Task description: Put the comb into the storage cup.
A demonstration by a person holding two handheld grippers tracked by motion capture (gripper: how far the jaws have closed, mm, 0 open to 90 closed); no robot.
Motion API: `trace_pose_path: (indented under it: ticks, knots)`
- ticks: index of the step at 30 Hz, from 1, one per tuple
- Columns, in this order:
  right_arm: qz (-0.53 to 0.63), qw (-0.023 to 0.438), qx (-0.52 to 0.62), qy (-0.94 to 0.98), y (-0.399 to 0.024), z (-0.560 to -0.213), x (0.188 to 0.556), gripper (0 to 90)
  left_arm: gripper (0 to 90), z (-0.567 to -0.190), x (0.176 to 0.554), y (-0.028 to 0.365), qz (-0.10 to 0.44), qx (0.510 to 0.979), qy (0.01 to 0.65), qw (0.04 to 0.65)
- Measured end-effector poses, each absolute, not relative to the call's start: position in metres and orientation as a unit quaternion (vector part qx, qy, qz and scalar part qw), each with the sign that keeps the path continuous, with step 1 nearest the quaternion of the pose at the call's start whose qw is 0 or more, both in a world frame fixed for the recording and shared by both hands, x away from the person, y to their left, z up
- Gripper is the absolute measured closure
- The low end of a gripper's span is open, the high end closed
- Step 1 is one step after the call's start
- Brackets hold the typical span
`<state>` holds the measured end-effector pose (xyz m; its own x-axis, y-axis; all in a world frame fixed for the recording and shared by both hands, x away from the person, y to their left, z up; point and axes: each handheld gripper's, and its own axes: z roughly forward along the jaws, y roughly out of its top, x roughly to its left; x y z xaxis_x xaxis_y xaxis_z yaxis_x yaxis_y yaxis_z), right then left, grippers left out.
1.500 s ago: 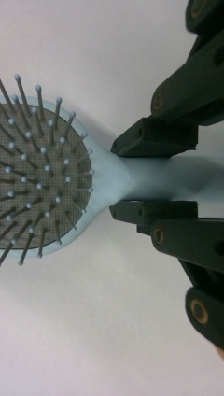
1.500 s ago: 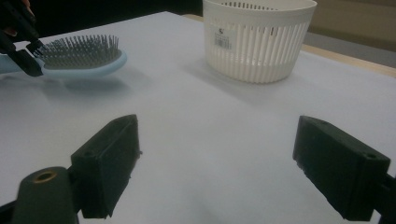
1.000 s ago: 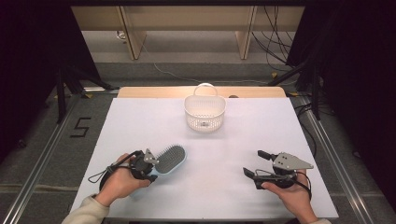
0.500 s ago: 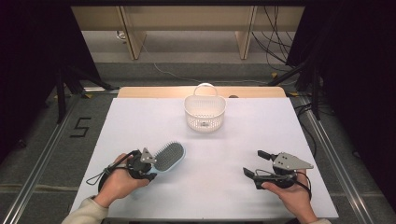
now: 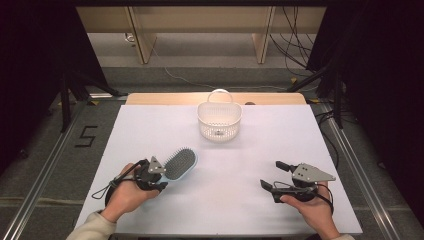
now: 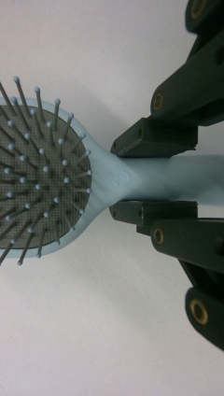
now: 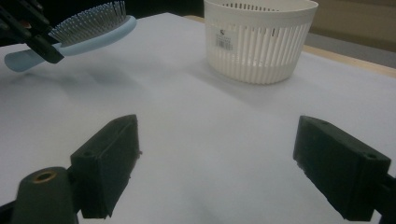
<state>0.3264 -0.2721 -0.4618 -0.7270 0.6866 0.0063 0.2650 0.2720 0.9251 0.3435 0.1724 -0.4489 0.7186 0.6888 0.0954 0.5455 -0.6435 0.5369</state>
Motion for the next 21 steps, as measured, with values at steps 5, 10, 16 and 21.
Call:
trace_pose_path:
  ticks: [5,10,16,21]
  knots:
    - [0.518,0.203,0.308,0.772,-0.2721,-0.4617,0.3264,15.4,69.7,-0.4480,0.3437,0.1731,0.158,0.891,0.346,0.247]
    - [0.519,0.204,0.306,0.771,-0.2719,-0.4616,0.3263,15.4,69.7,-0.4480,0.3440,0.1733,0.162,0.888,0.346,0.256]
    - [0.520,0.204,0.308,0.770,-0.2719,-0.4615,0.3263,15.4,69.7,-0.4477,0.3442,0.1728,0.164,0.884,0.349,0.265]
    - [0.519,0.203,0.307,0.771,-0.2719,-0.4615,0.3262,15.4,69.7,-0.4464,0.3442,0.1730,0.170,0.880,0.350,0.272]
